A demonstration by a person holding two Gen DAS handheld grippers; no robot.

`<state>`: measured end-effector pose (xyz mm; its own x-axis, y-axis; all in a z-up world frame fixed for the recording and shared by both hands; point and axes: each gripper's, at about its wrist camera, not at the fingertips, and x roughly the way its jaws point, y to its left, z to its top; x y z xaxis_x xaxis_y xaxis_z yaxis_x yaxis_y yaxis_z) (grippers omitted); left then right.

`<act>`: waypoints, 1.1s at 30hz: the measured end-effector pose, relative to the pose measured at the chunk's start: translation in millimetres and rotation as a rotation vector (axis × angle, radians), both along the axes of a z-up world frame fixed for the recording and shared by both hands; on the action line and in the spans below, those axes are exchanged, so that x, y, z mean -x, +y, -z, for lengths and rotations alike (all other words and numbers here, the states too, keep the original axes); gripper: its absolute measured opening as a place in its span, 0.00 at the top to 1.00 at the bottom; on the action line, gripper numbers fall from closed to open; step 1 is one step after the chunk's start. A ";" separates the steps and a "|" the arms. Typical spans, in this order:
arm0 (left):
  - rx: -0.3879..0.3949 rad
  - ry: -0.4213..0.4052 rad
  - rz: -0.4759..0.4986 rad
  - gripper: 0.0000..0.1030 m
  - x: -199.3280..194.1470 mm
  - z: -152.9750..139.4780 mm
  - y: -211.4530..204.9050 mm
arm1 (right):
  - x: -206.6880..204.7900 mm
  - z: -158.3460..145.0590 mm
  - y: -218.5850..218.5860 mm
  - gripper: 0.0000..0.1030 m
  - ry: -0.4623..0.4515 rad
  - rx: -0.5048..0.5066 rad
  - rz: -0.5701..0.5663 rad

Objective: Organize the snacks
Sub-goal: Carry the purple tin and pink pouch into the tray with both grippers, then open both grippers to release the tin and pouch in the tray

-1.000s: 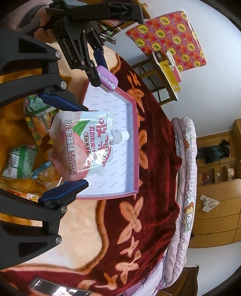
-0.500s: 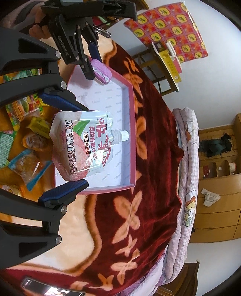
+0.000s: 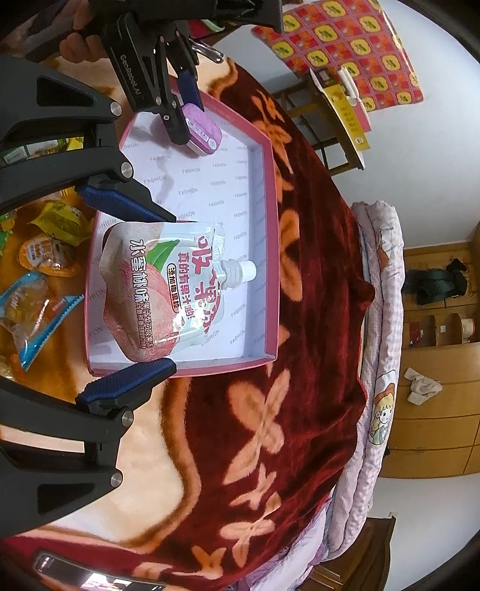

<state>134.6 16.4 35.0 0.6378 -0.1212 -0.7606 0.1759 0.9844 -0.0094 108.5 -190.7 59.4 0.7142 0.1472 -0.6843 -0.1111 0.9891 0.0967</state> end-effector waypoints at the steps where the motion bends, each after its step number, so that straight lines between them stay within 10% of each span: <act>1: -0.002 0.006 0.000 0.49 -1.0 1.4 -0.3 | -0.2 1.1 -0.4 0.30 0.002 -0.001 0.000; 33: 0.014 -0.020 0.020 0.43 23.6 -21.2 -5.8 | 18.5 -8.0 -5.6 0.20 -0.025 -0.090 -0.016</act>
<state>111.0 10.6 56.2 0.6505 -0.1444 -0.7457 0.1957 0.9805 -0.0191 90.0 -196.4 67.4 0.7281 0.2191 -0.6494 -0.1307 0.9745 0.1823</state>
